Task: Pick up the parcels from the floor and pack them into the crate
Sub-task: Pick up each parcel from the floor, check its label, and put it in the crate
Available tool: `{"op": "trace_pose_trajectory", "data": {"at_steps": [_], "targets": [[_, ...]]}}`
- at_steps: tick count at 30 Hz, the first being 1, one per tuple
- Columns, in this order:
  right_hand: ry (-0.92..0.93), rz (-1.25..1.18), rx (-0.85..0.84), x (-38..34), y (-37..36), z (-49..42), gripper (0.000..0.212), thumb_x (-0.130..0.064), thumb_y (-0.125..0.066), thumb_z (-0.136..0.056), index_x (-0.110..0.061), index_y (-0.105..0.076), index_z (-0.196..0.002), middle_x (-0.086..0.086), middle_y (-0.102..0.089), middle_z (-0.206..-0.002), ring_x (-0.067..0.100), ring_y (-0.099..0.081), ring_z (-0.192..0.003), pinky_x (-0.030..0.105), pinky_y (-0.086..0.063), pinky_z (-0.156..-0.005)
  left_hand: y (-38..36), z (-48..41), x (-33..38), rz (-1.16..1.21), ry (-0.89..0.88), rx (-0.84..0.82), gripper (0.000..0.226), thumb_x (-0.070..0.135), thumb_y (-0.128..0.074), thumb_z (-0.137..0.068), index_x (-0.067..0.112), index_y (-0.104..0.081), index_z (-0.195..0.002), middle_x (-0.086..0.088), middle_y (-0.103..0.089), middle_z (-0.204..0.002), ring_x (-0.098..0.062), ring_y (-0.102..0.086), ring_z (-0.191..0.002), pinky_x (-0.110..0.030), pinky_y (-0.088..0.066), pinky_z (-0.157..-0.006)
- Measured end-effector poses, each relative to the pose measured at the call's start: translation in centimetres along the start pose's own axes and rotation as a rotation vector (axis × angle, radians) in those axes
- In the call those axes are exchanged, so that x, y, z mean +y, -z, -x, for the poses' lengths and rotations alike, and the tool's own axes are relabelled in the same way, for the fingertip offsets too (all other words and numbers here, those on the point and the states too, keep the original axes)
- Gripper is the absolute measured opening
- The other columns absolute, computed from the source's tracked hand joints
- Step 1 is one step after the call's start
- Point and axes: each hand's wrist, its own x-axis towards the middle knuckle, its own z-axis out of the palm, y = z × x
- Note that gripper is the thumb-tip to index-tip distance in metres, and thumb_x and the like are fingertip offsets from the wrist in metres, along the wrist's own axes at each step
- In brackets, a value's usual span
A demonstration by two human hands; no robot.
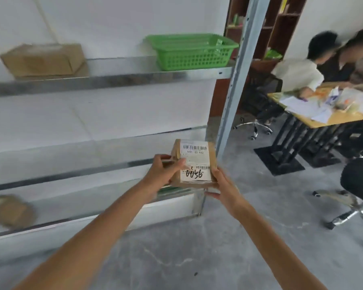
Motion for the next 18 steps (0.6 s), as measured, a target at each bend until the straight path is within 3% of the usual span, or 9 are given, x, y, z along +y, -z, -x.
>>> {"op": "trace_pose_trajectory", "data": {"at_steps": [2, 3, 8, 12, 18], "targets": [[0.084, -0.031, -0.041, -2.6, -3.0, 0.8, 0.042, -0.044, -0.04, -0.097, -0.025, -0.045, -0.135, 0.003, -0.067, -0.115, 0.02, -0.06, -0.111, 0.041, -0.054, -0.088, 2.4, 3.1, 2.0, 0.046, -0.083, 0.069, 0.045, 0.039, -0.061, -0.085, 0.015, -0.042, -0.117, 0.0, -0.065, -0.106, -0.01, -0.064, -0.089, -0.016, -0.053, -0.059], [0.125, -0.035, -0.06, -3.7, -4.7, 1.4, 0.042, -0.044, -0.04, -0.097, -0.026, -0.045, -0.135, 0.004, -0.067, -0.114, 0.021, -0.06, -0.111, 0.042, -0.054, -0.089, 3.6, 4.6, 2.6, 0.06, -0.12, 0.109, 0.04, 0.039, -0.059, -0.087, 0.015, -0.044, -0.116, -0.001, -0.066, -0.106, -0.01, -0.064, -0.088, -0.017, -0.053, -0.059], [0.226, -0.012, -0.201, -6.4, -12.7, 5.3, 0.046, -0.05, -0.047, -0.09, -0.035, -0.045, -0.133, 0.001, -0.067, -0.116, 0.021, -0.06, -0.112, 0.045, -0.054, -0.09, 10.2, 11.7, 3.0, 0.134, -0.206, 0.313, 0.028, 0.038, -0.056, -0.09, 0.018, -0.054, -0.111, 0.002, -0.068, -0.108, -0.012, -0.066, -0.09, -0.026, -0.051, -0.079], [0.257, 0.014, -0.322, -7.2, -18.3, 8.6, 0.064, -0.059, -0.055, -0.072, -0.035, -0.047, -0.13, 0.001, -0.067, -0.114, 0.017, -0.061, -0.11, 0.044, -0.054, -0.09, 15.6, 17.0, 1.6, 0.19, -0.213, 0.394, 0.031, 0.037, -0.057, -0.089, 0.017, -0.055, -0.113, 0.002, -0.071, -0.105, -0.016, -0.067, -0.099, -0.037, -0.049, -0.093], [0.256, 0.073, -0.43, -5.8, -27.9, 12.9, 0.065, -0.058, -0.056, -0.069, -0.036, -0.044, -0.129, 0.003, -0.066, -0.116, 0.018, -0.062, -0.109, 0.043, -0.053, -0.092, 24.2, 24.2, -2.0, 0.264, -0.225, 0.47, 0.03, 0.033, -0.06, -0.087, 0.016, -0.056, -0.111, 0.001, -0.071, -0.102, -0.018, -0.066, -0.098, -0.037, -0.049, -0.09]]}}
